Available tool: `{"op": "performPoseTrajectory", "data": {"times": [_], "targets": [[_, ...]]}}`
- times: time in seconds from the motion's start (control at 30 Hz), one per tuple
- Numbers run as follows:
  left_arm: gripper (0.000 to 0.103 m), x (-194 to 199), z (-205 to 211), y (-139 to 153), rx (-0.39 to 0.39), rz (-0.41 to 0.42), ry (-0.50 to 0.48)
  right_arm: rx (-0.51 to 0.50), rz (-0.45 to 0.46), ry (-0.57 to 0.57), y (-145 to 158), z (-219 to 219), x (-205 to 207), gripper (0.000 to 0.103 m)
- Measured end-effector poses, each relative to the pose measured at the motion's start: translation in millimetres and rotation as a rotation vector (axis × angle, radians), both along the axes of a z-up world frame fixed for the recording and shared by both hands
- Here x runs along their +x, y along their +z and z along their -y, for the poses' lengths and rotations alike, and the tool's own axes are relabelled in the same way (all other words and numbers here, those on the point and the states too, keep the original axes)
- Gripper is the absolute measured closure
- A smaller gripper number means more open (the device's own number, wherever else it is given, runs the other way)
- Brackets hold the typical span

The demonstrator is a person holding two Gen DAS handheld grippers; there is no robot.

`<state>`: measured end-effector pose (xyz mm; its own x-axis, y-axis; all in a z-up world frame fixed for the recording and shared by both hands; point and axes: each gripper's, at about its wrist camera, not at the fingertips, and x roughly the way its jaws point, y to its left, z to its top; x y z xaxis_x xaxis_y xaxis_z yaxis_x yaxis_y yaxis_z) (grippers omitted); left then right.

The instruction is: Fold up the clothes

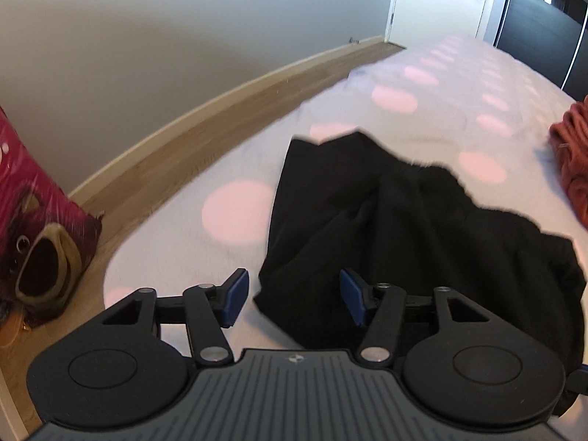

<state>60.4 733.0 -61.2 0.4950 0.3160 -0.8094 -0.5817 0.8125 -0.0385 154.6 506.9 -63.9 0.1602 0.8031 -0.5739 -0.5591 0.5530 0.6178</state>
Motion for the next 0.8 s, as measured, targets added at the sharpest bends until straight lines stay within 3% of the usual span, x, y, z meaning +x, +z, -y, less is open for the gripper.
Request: {"op": "performPoseTrajectory", "data": {"times": [0.07, 0.13, 0.17, 0.3, 0.43, 0.5, 0.6, 0.7, 0.77, 0.8], "targets": [[0.067, -1, -1, -5, -0.020, 0.020, 0.003, 0.004, -0.008, -0.001, -2, 0, -4, 0.065], [0.085, -3, 0, -7, -0.020, 0.038, 0.002, 0.007, -0.026, -0.002, -4, -2, -6, 0.081], [0.089, -4, 1, -7, -0.020, 0.043, 0.001, 0.010, -0.041, -0.007, -4, -3, -5, 0.093], [0.095, 1, 4, 4, 0.025, 0.001, -0.030, 0.057, -0.131, -0.039, -2, -2, -4, 0.098], [0.095, 2, 2, 14, 0.074, -0.050, -0.034, 0.102, -0.302, -0.072, -4, 0, -5, 0.098], [0.095, 3, 2, 10, 0.080, -0.065, -0.029, 0.077, -0.360, -0.083, -12, -2, -8, 0.098], [0.092, 6, 7, -4, 0.099, -0.106, -0.020, 0.045, -0.352, -0.094, -20, -4, -12, 0.098], [0.082, 5, 14, -5, 0.149, -0.105, -0.006, 0.029, -0.339, -0.087, -19, -4, -13, 0.097], [0.075, 0, 19, 1, 0.164, -0.098, -0.009, 0.000, -0.280, -0.050, -9, -4, -14, 0.089], [0.066, -3, 21, 5, 0.179, -0.093, -0.014, -0.017, -0.227, -0.033, -1, -2, -14, 0.078]]}}
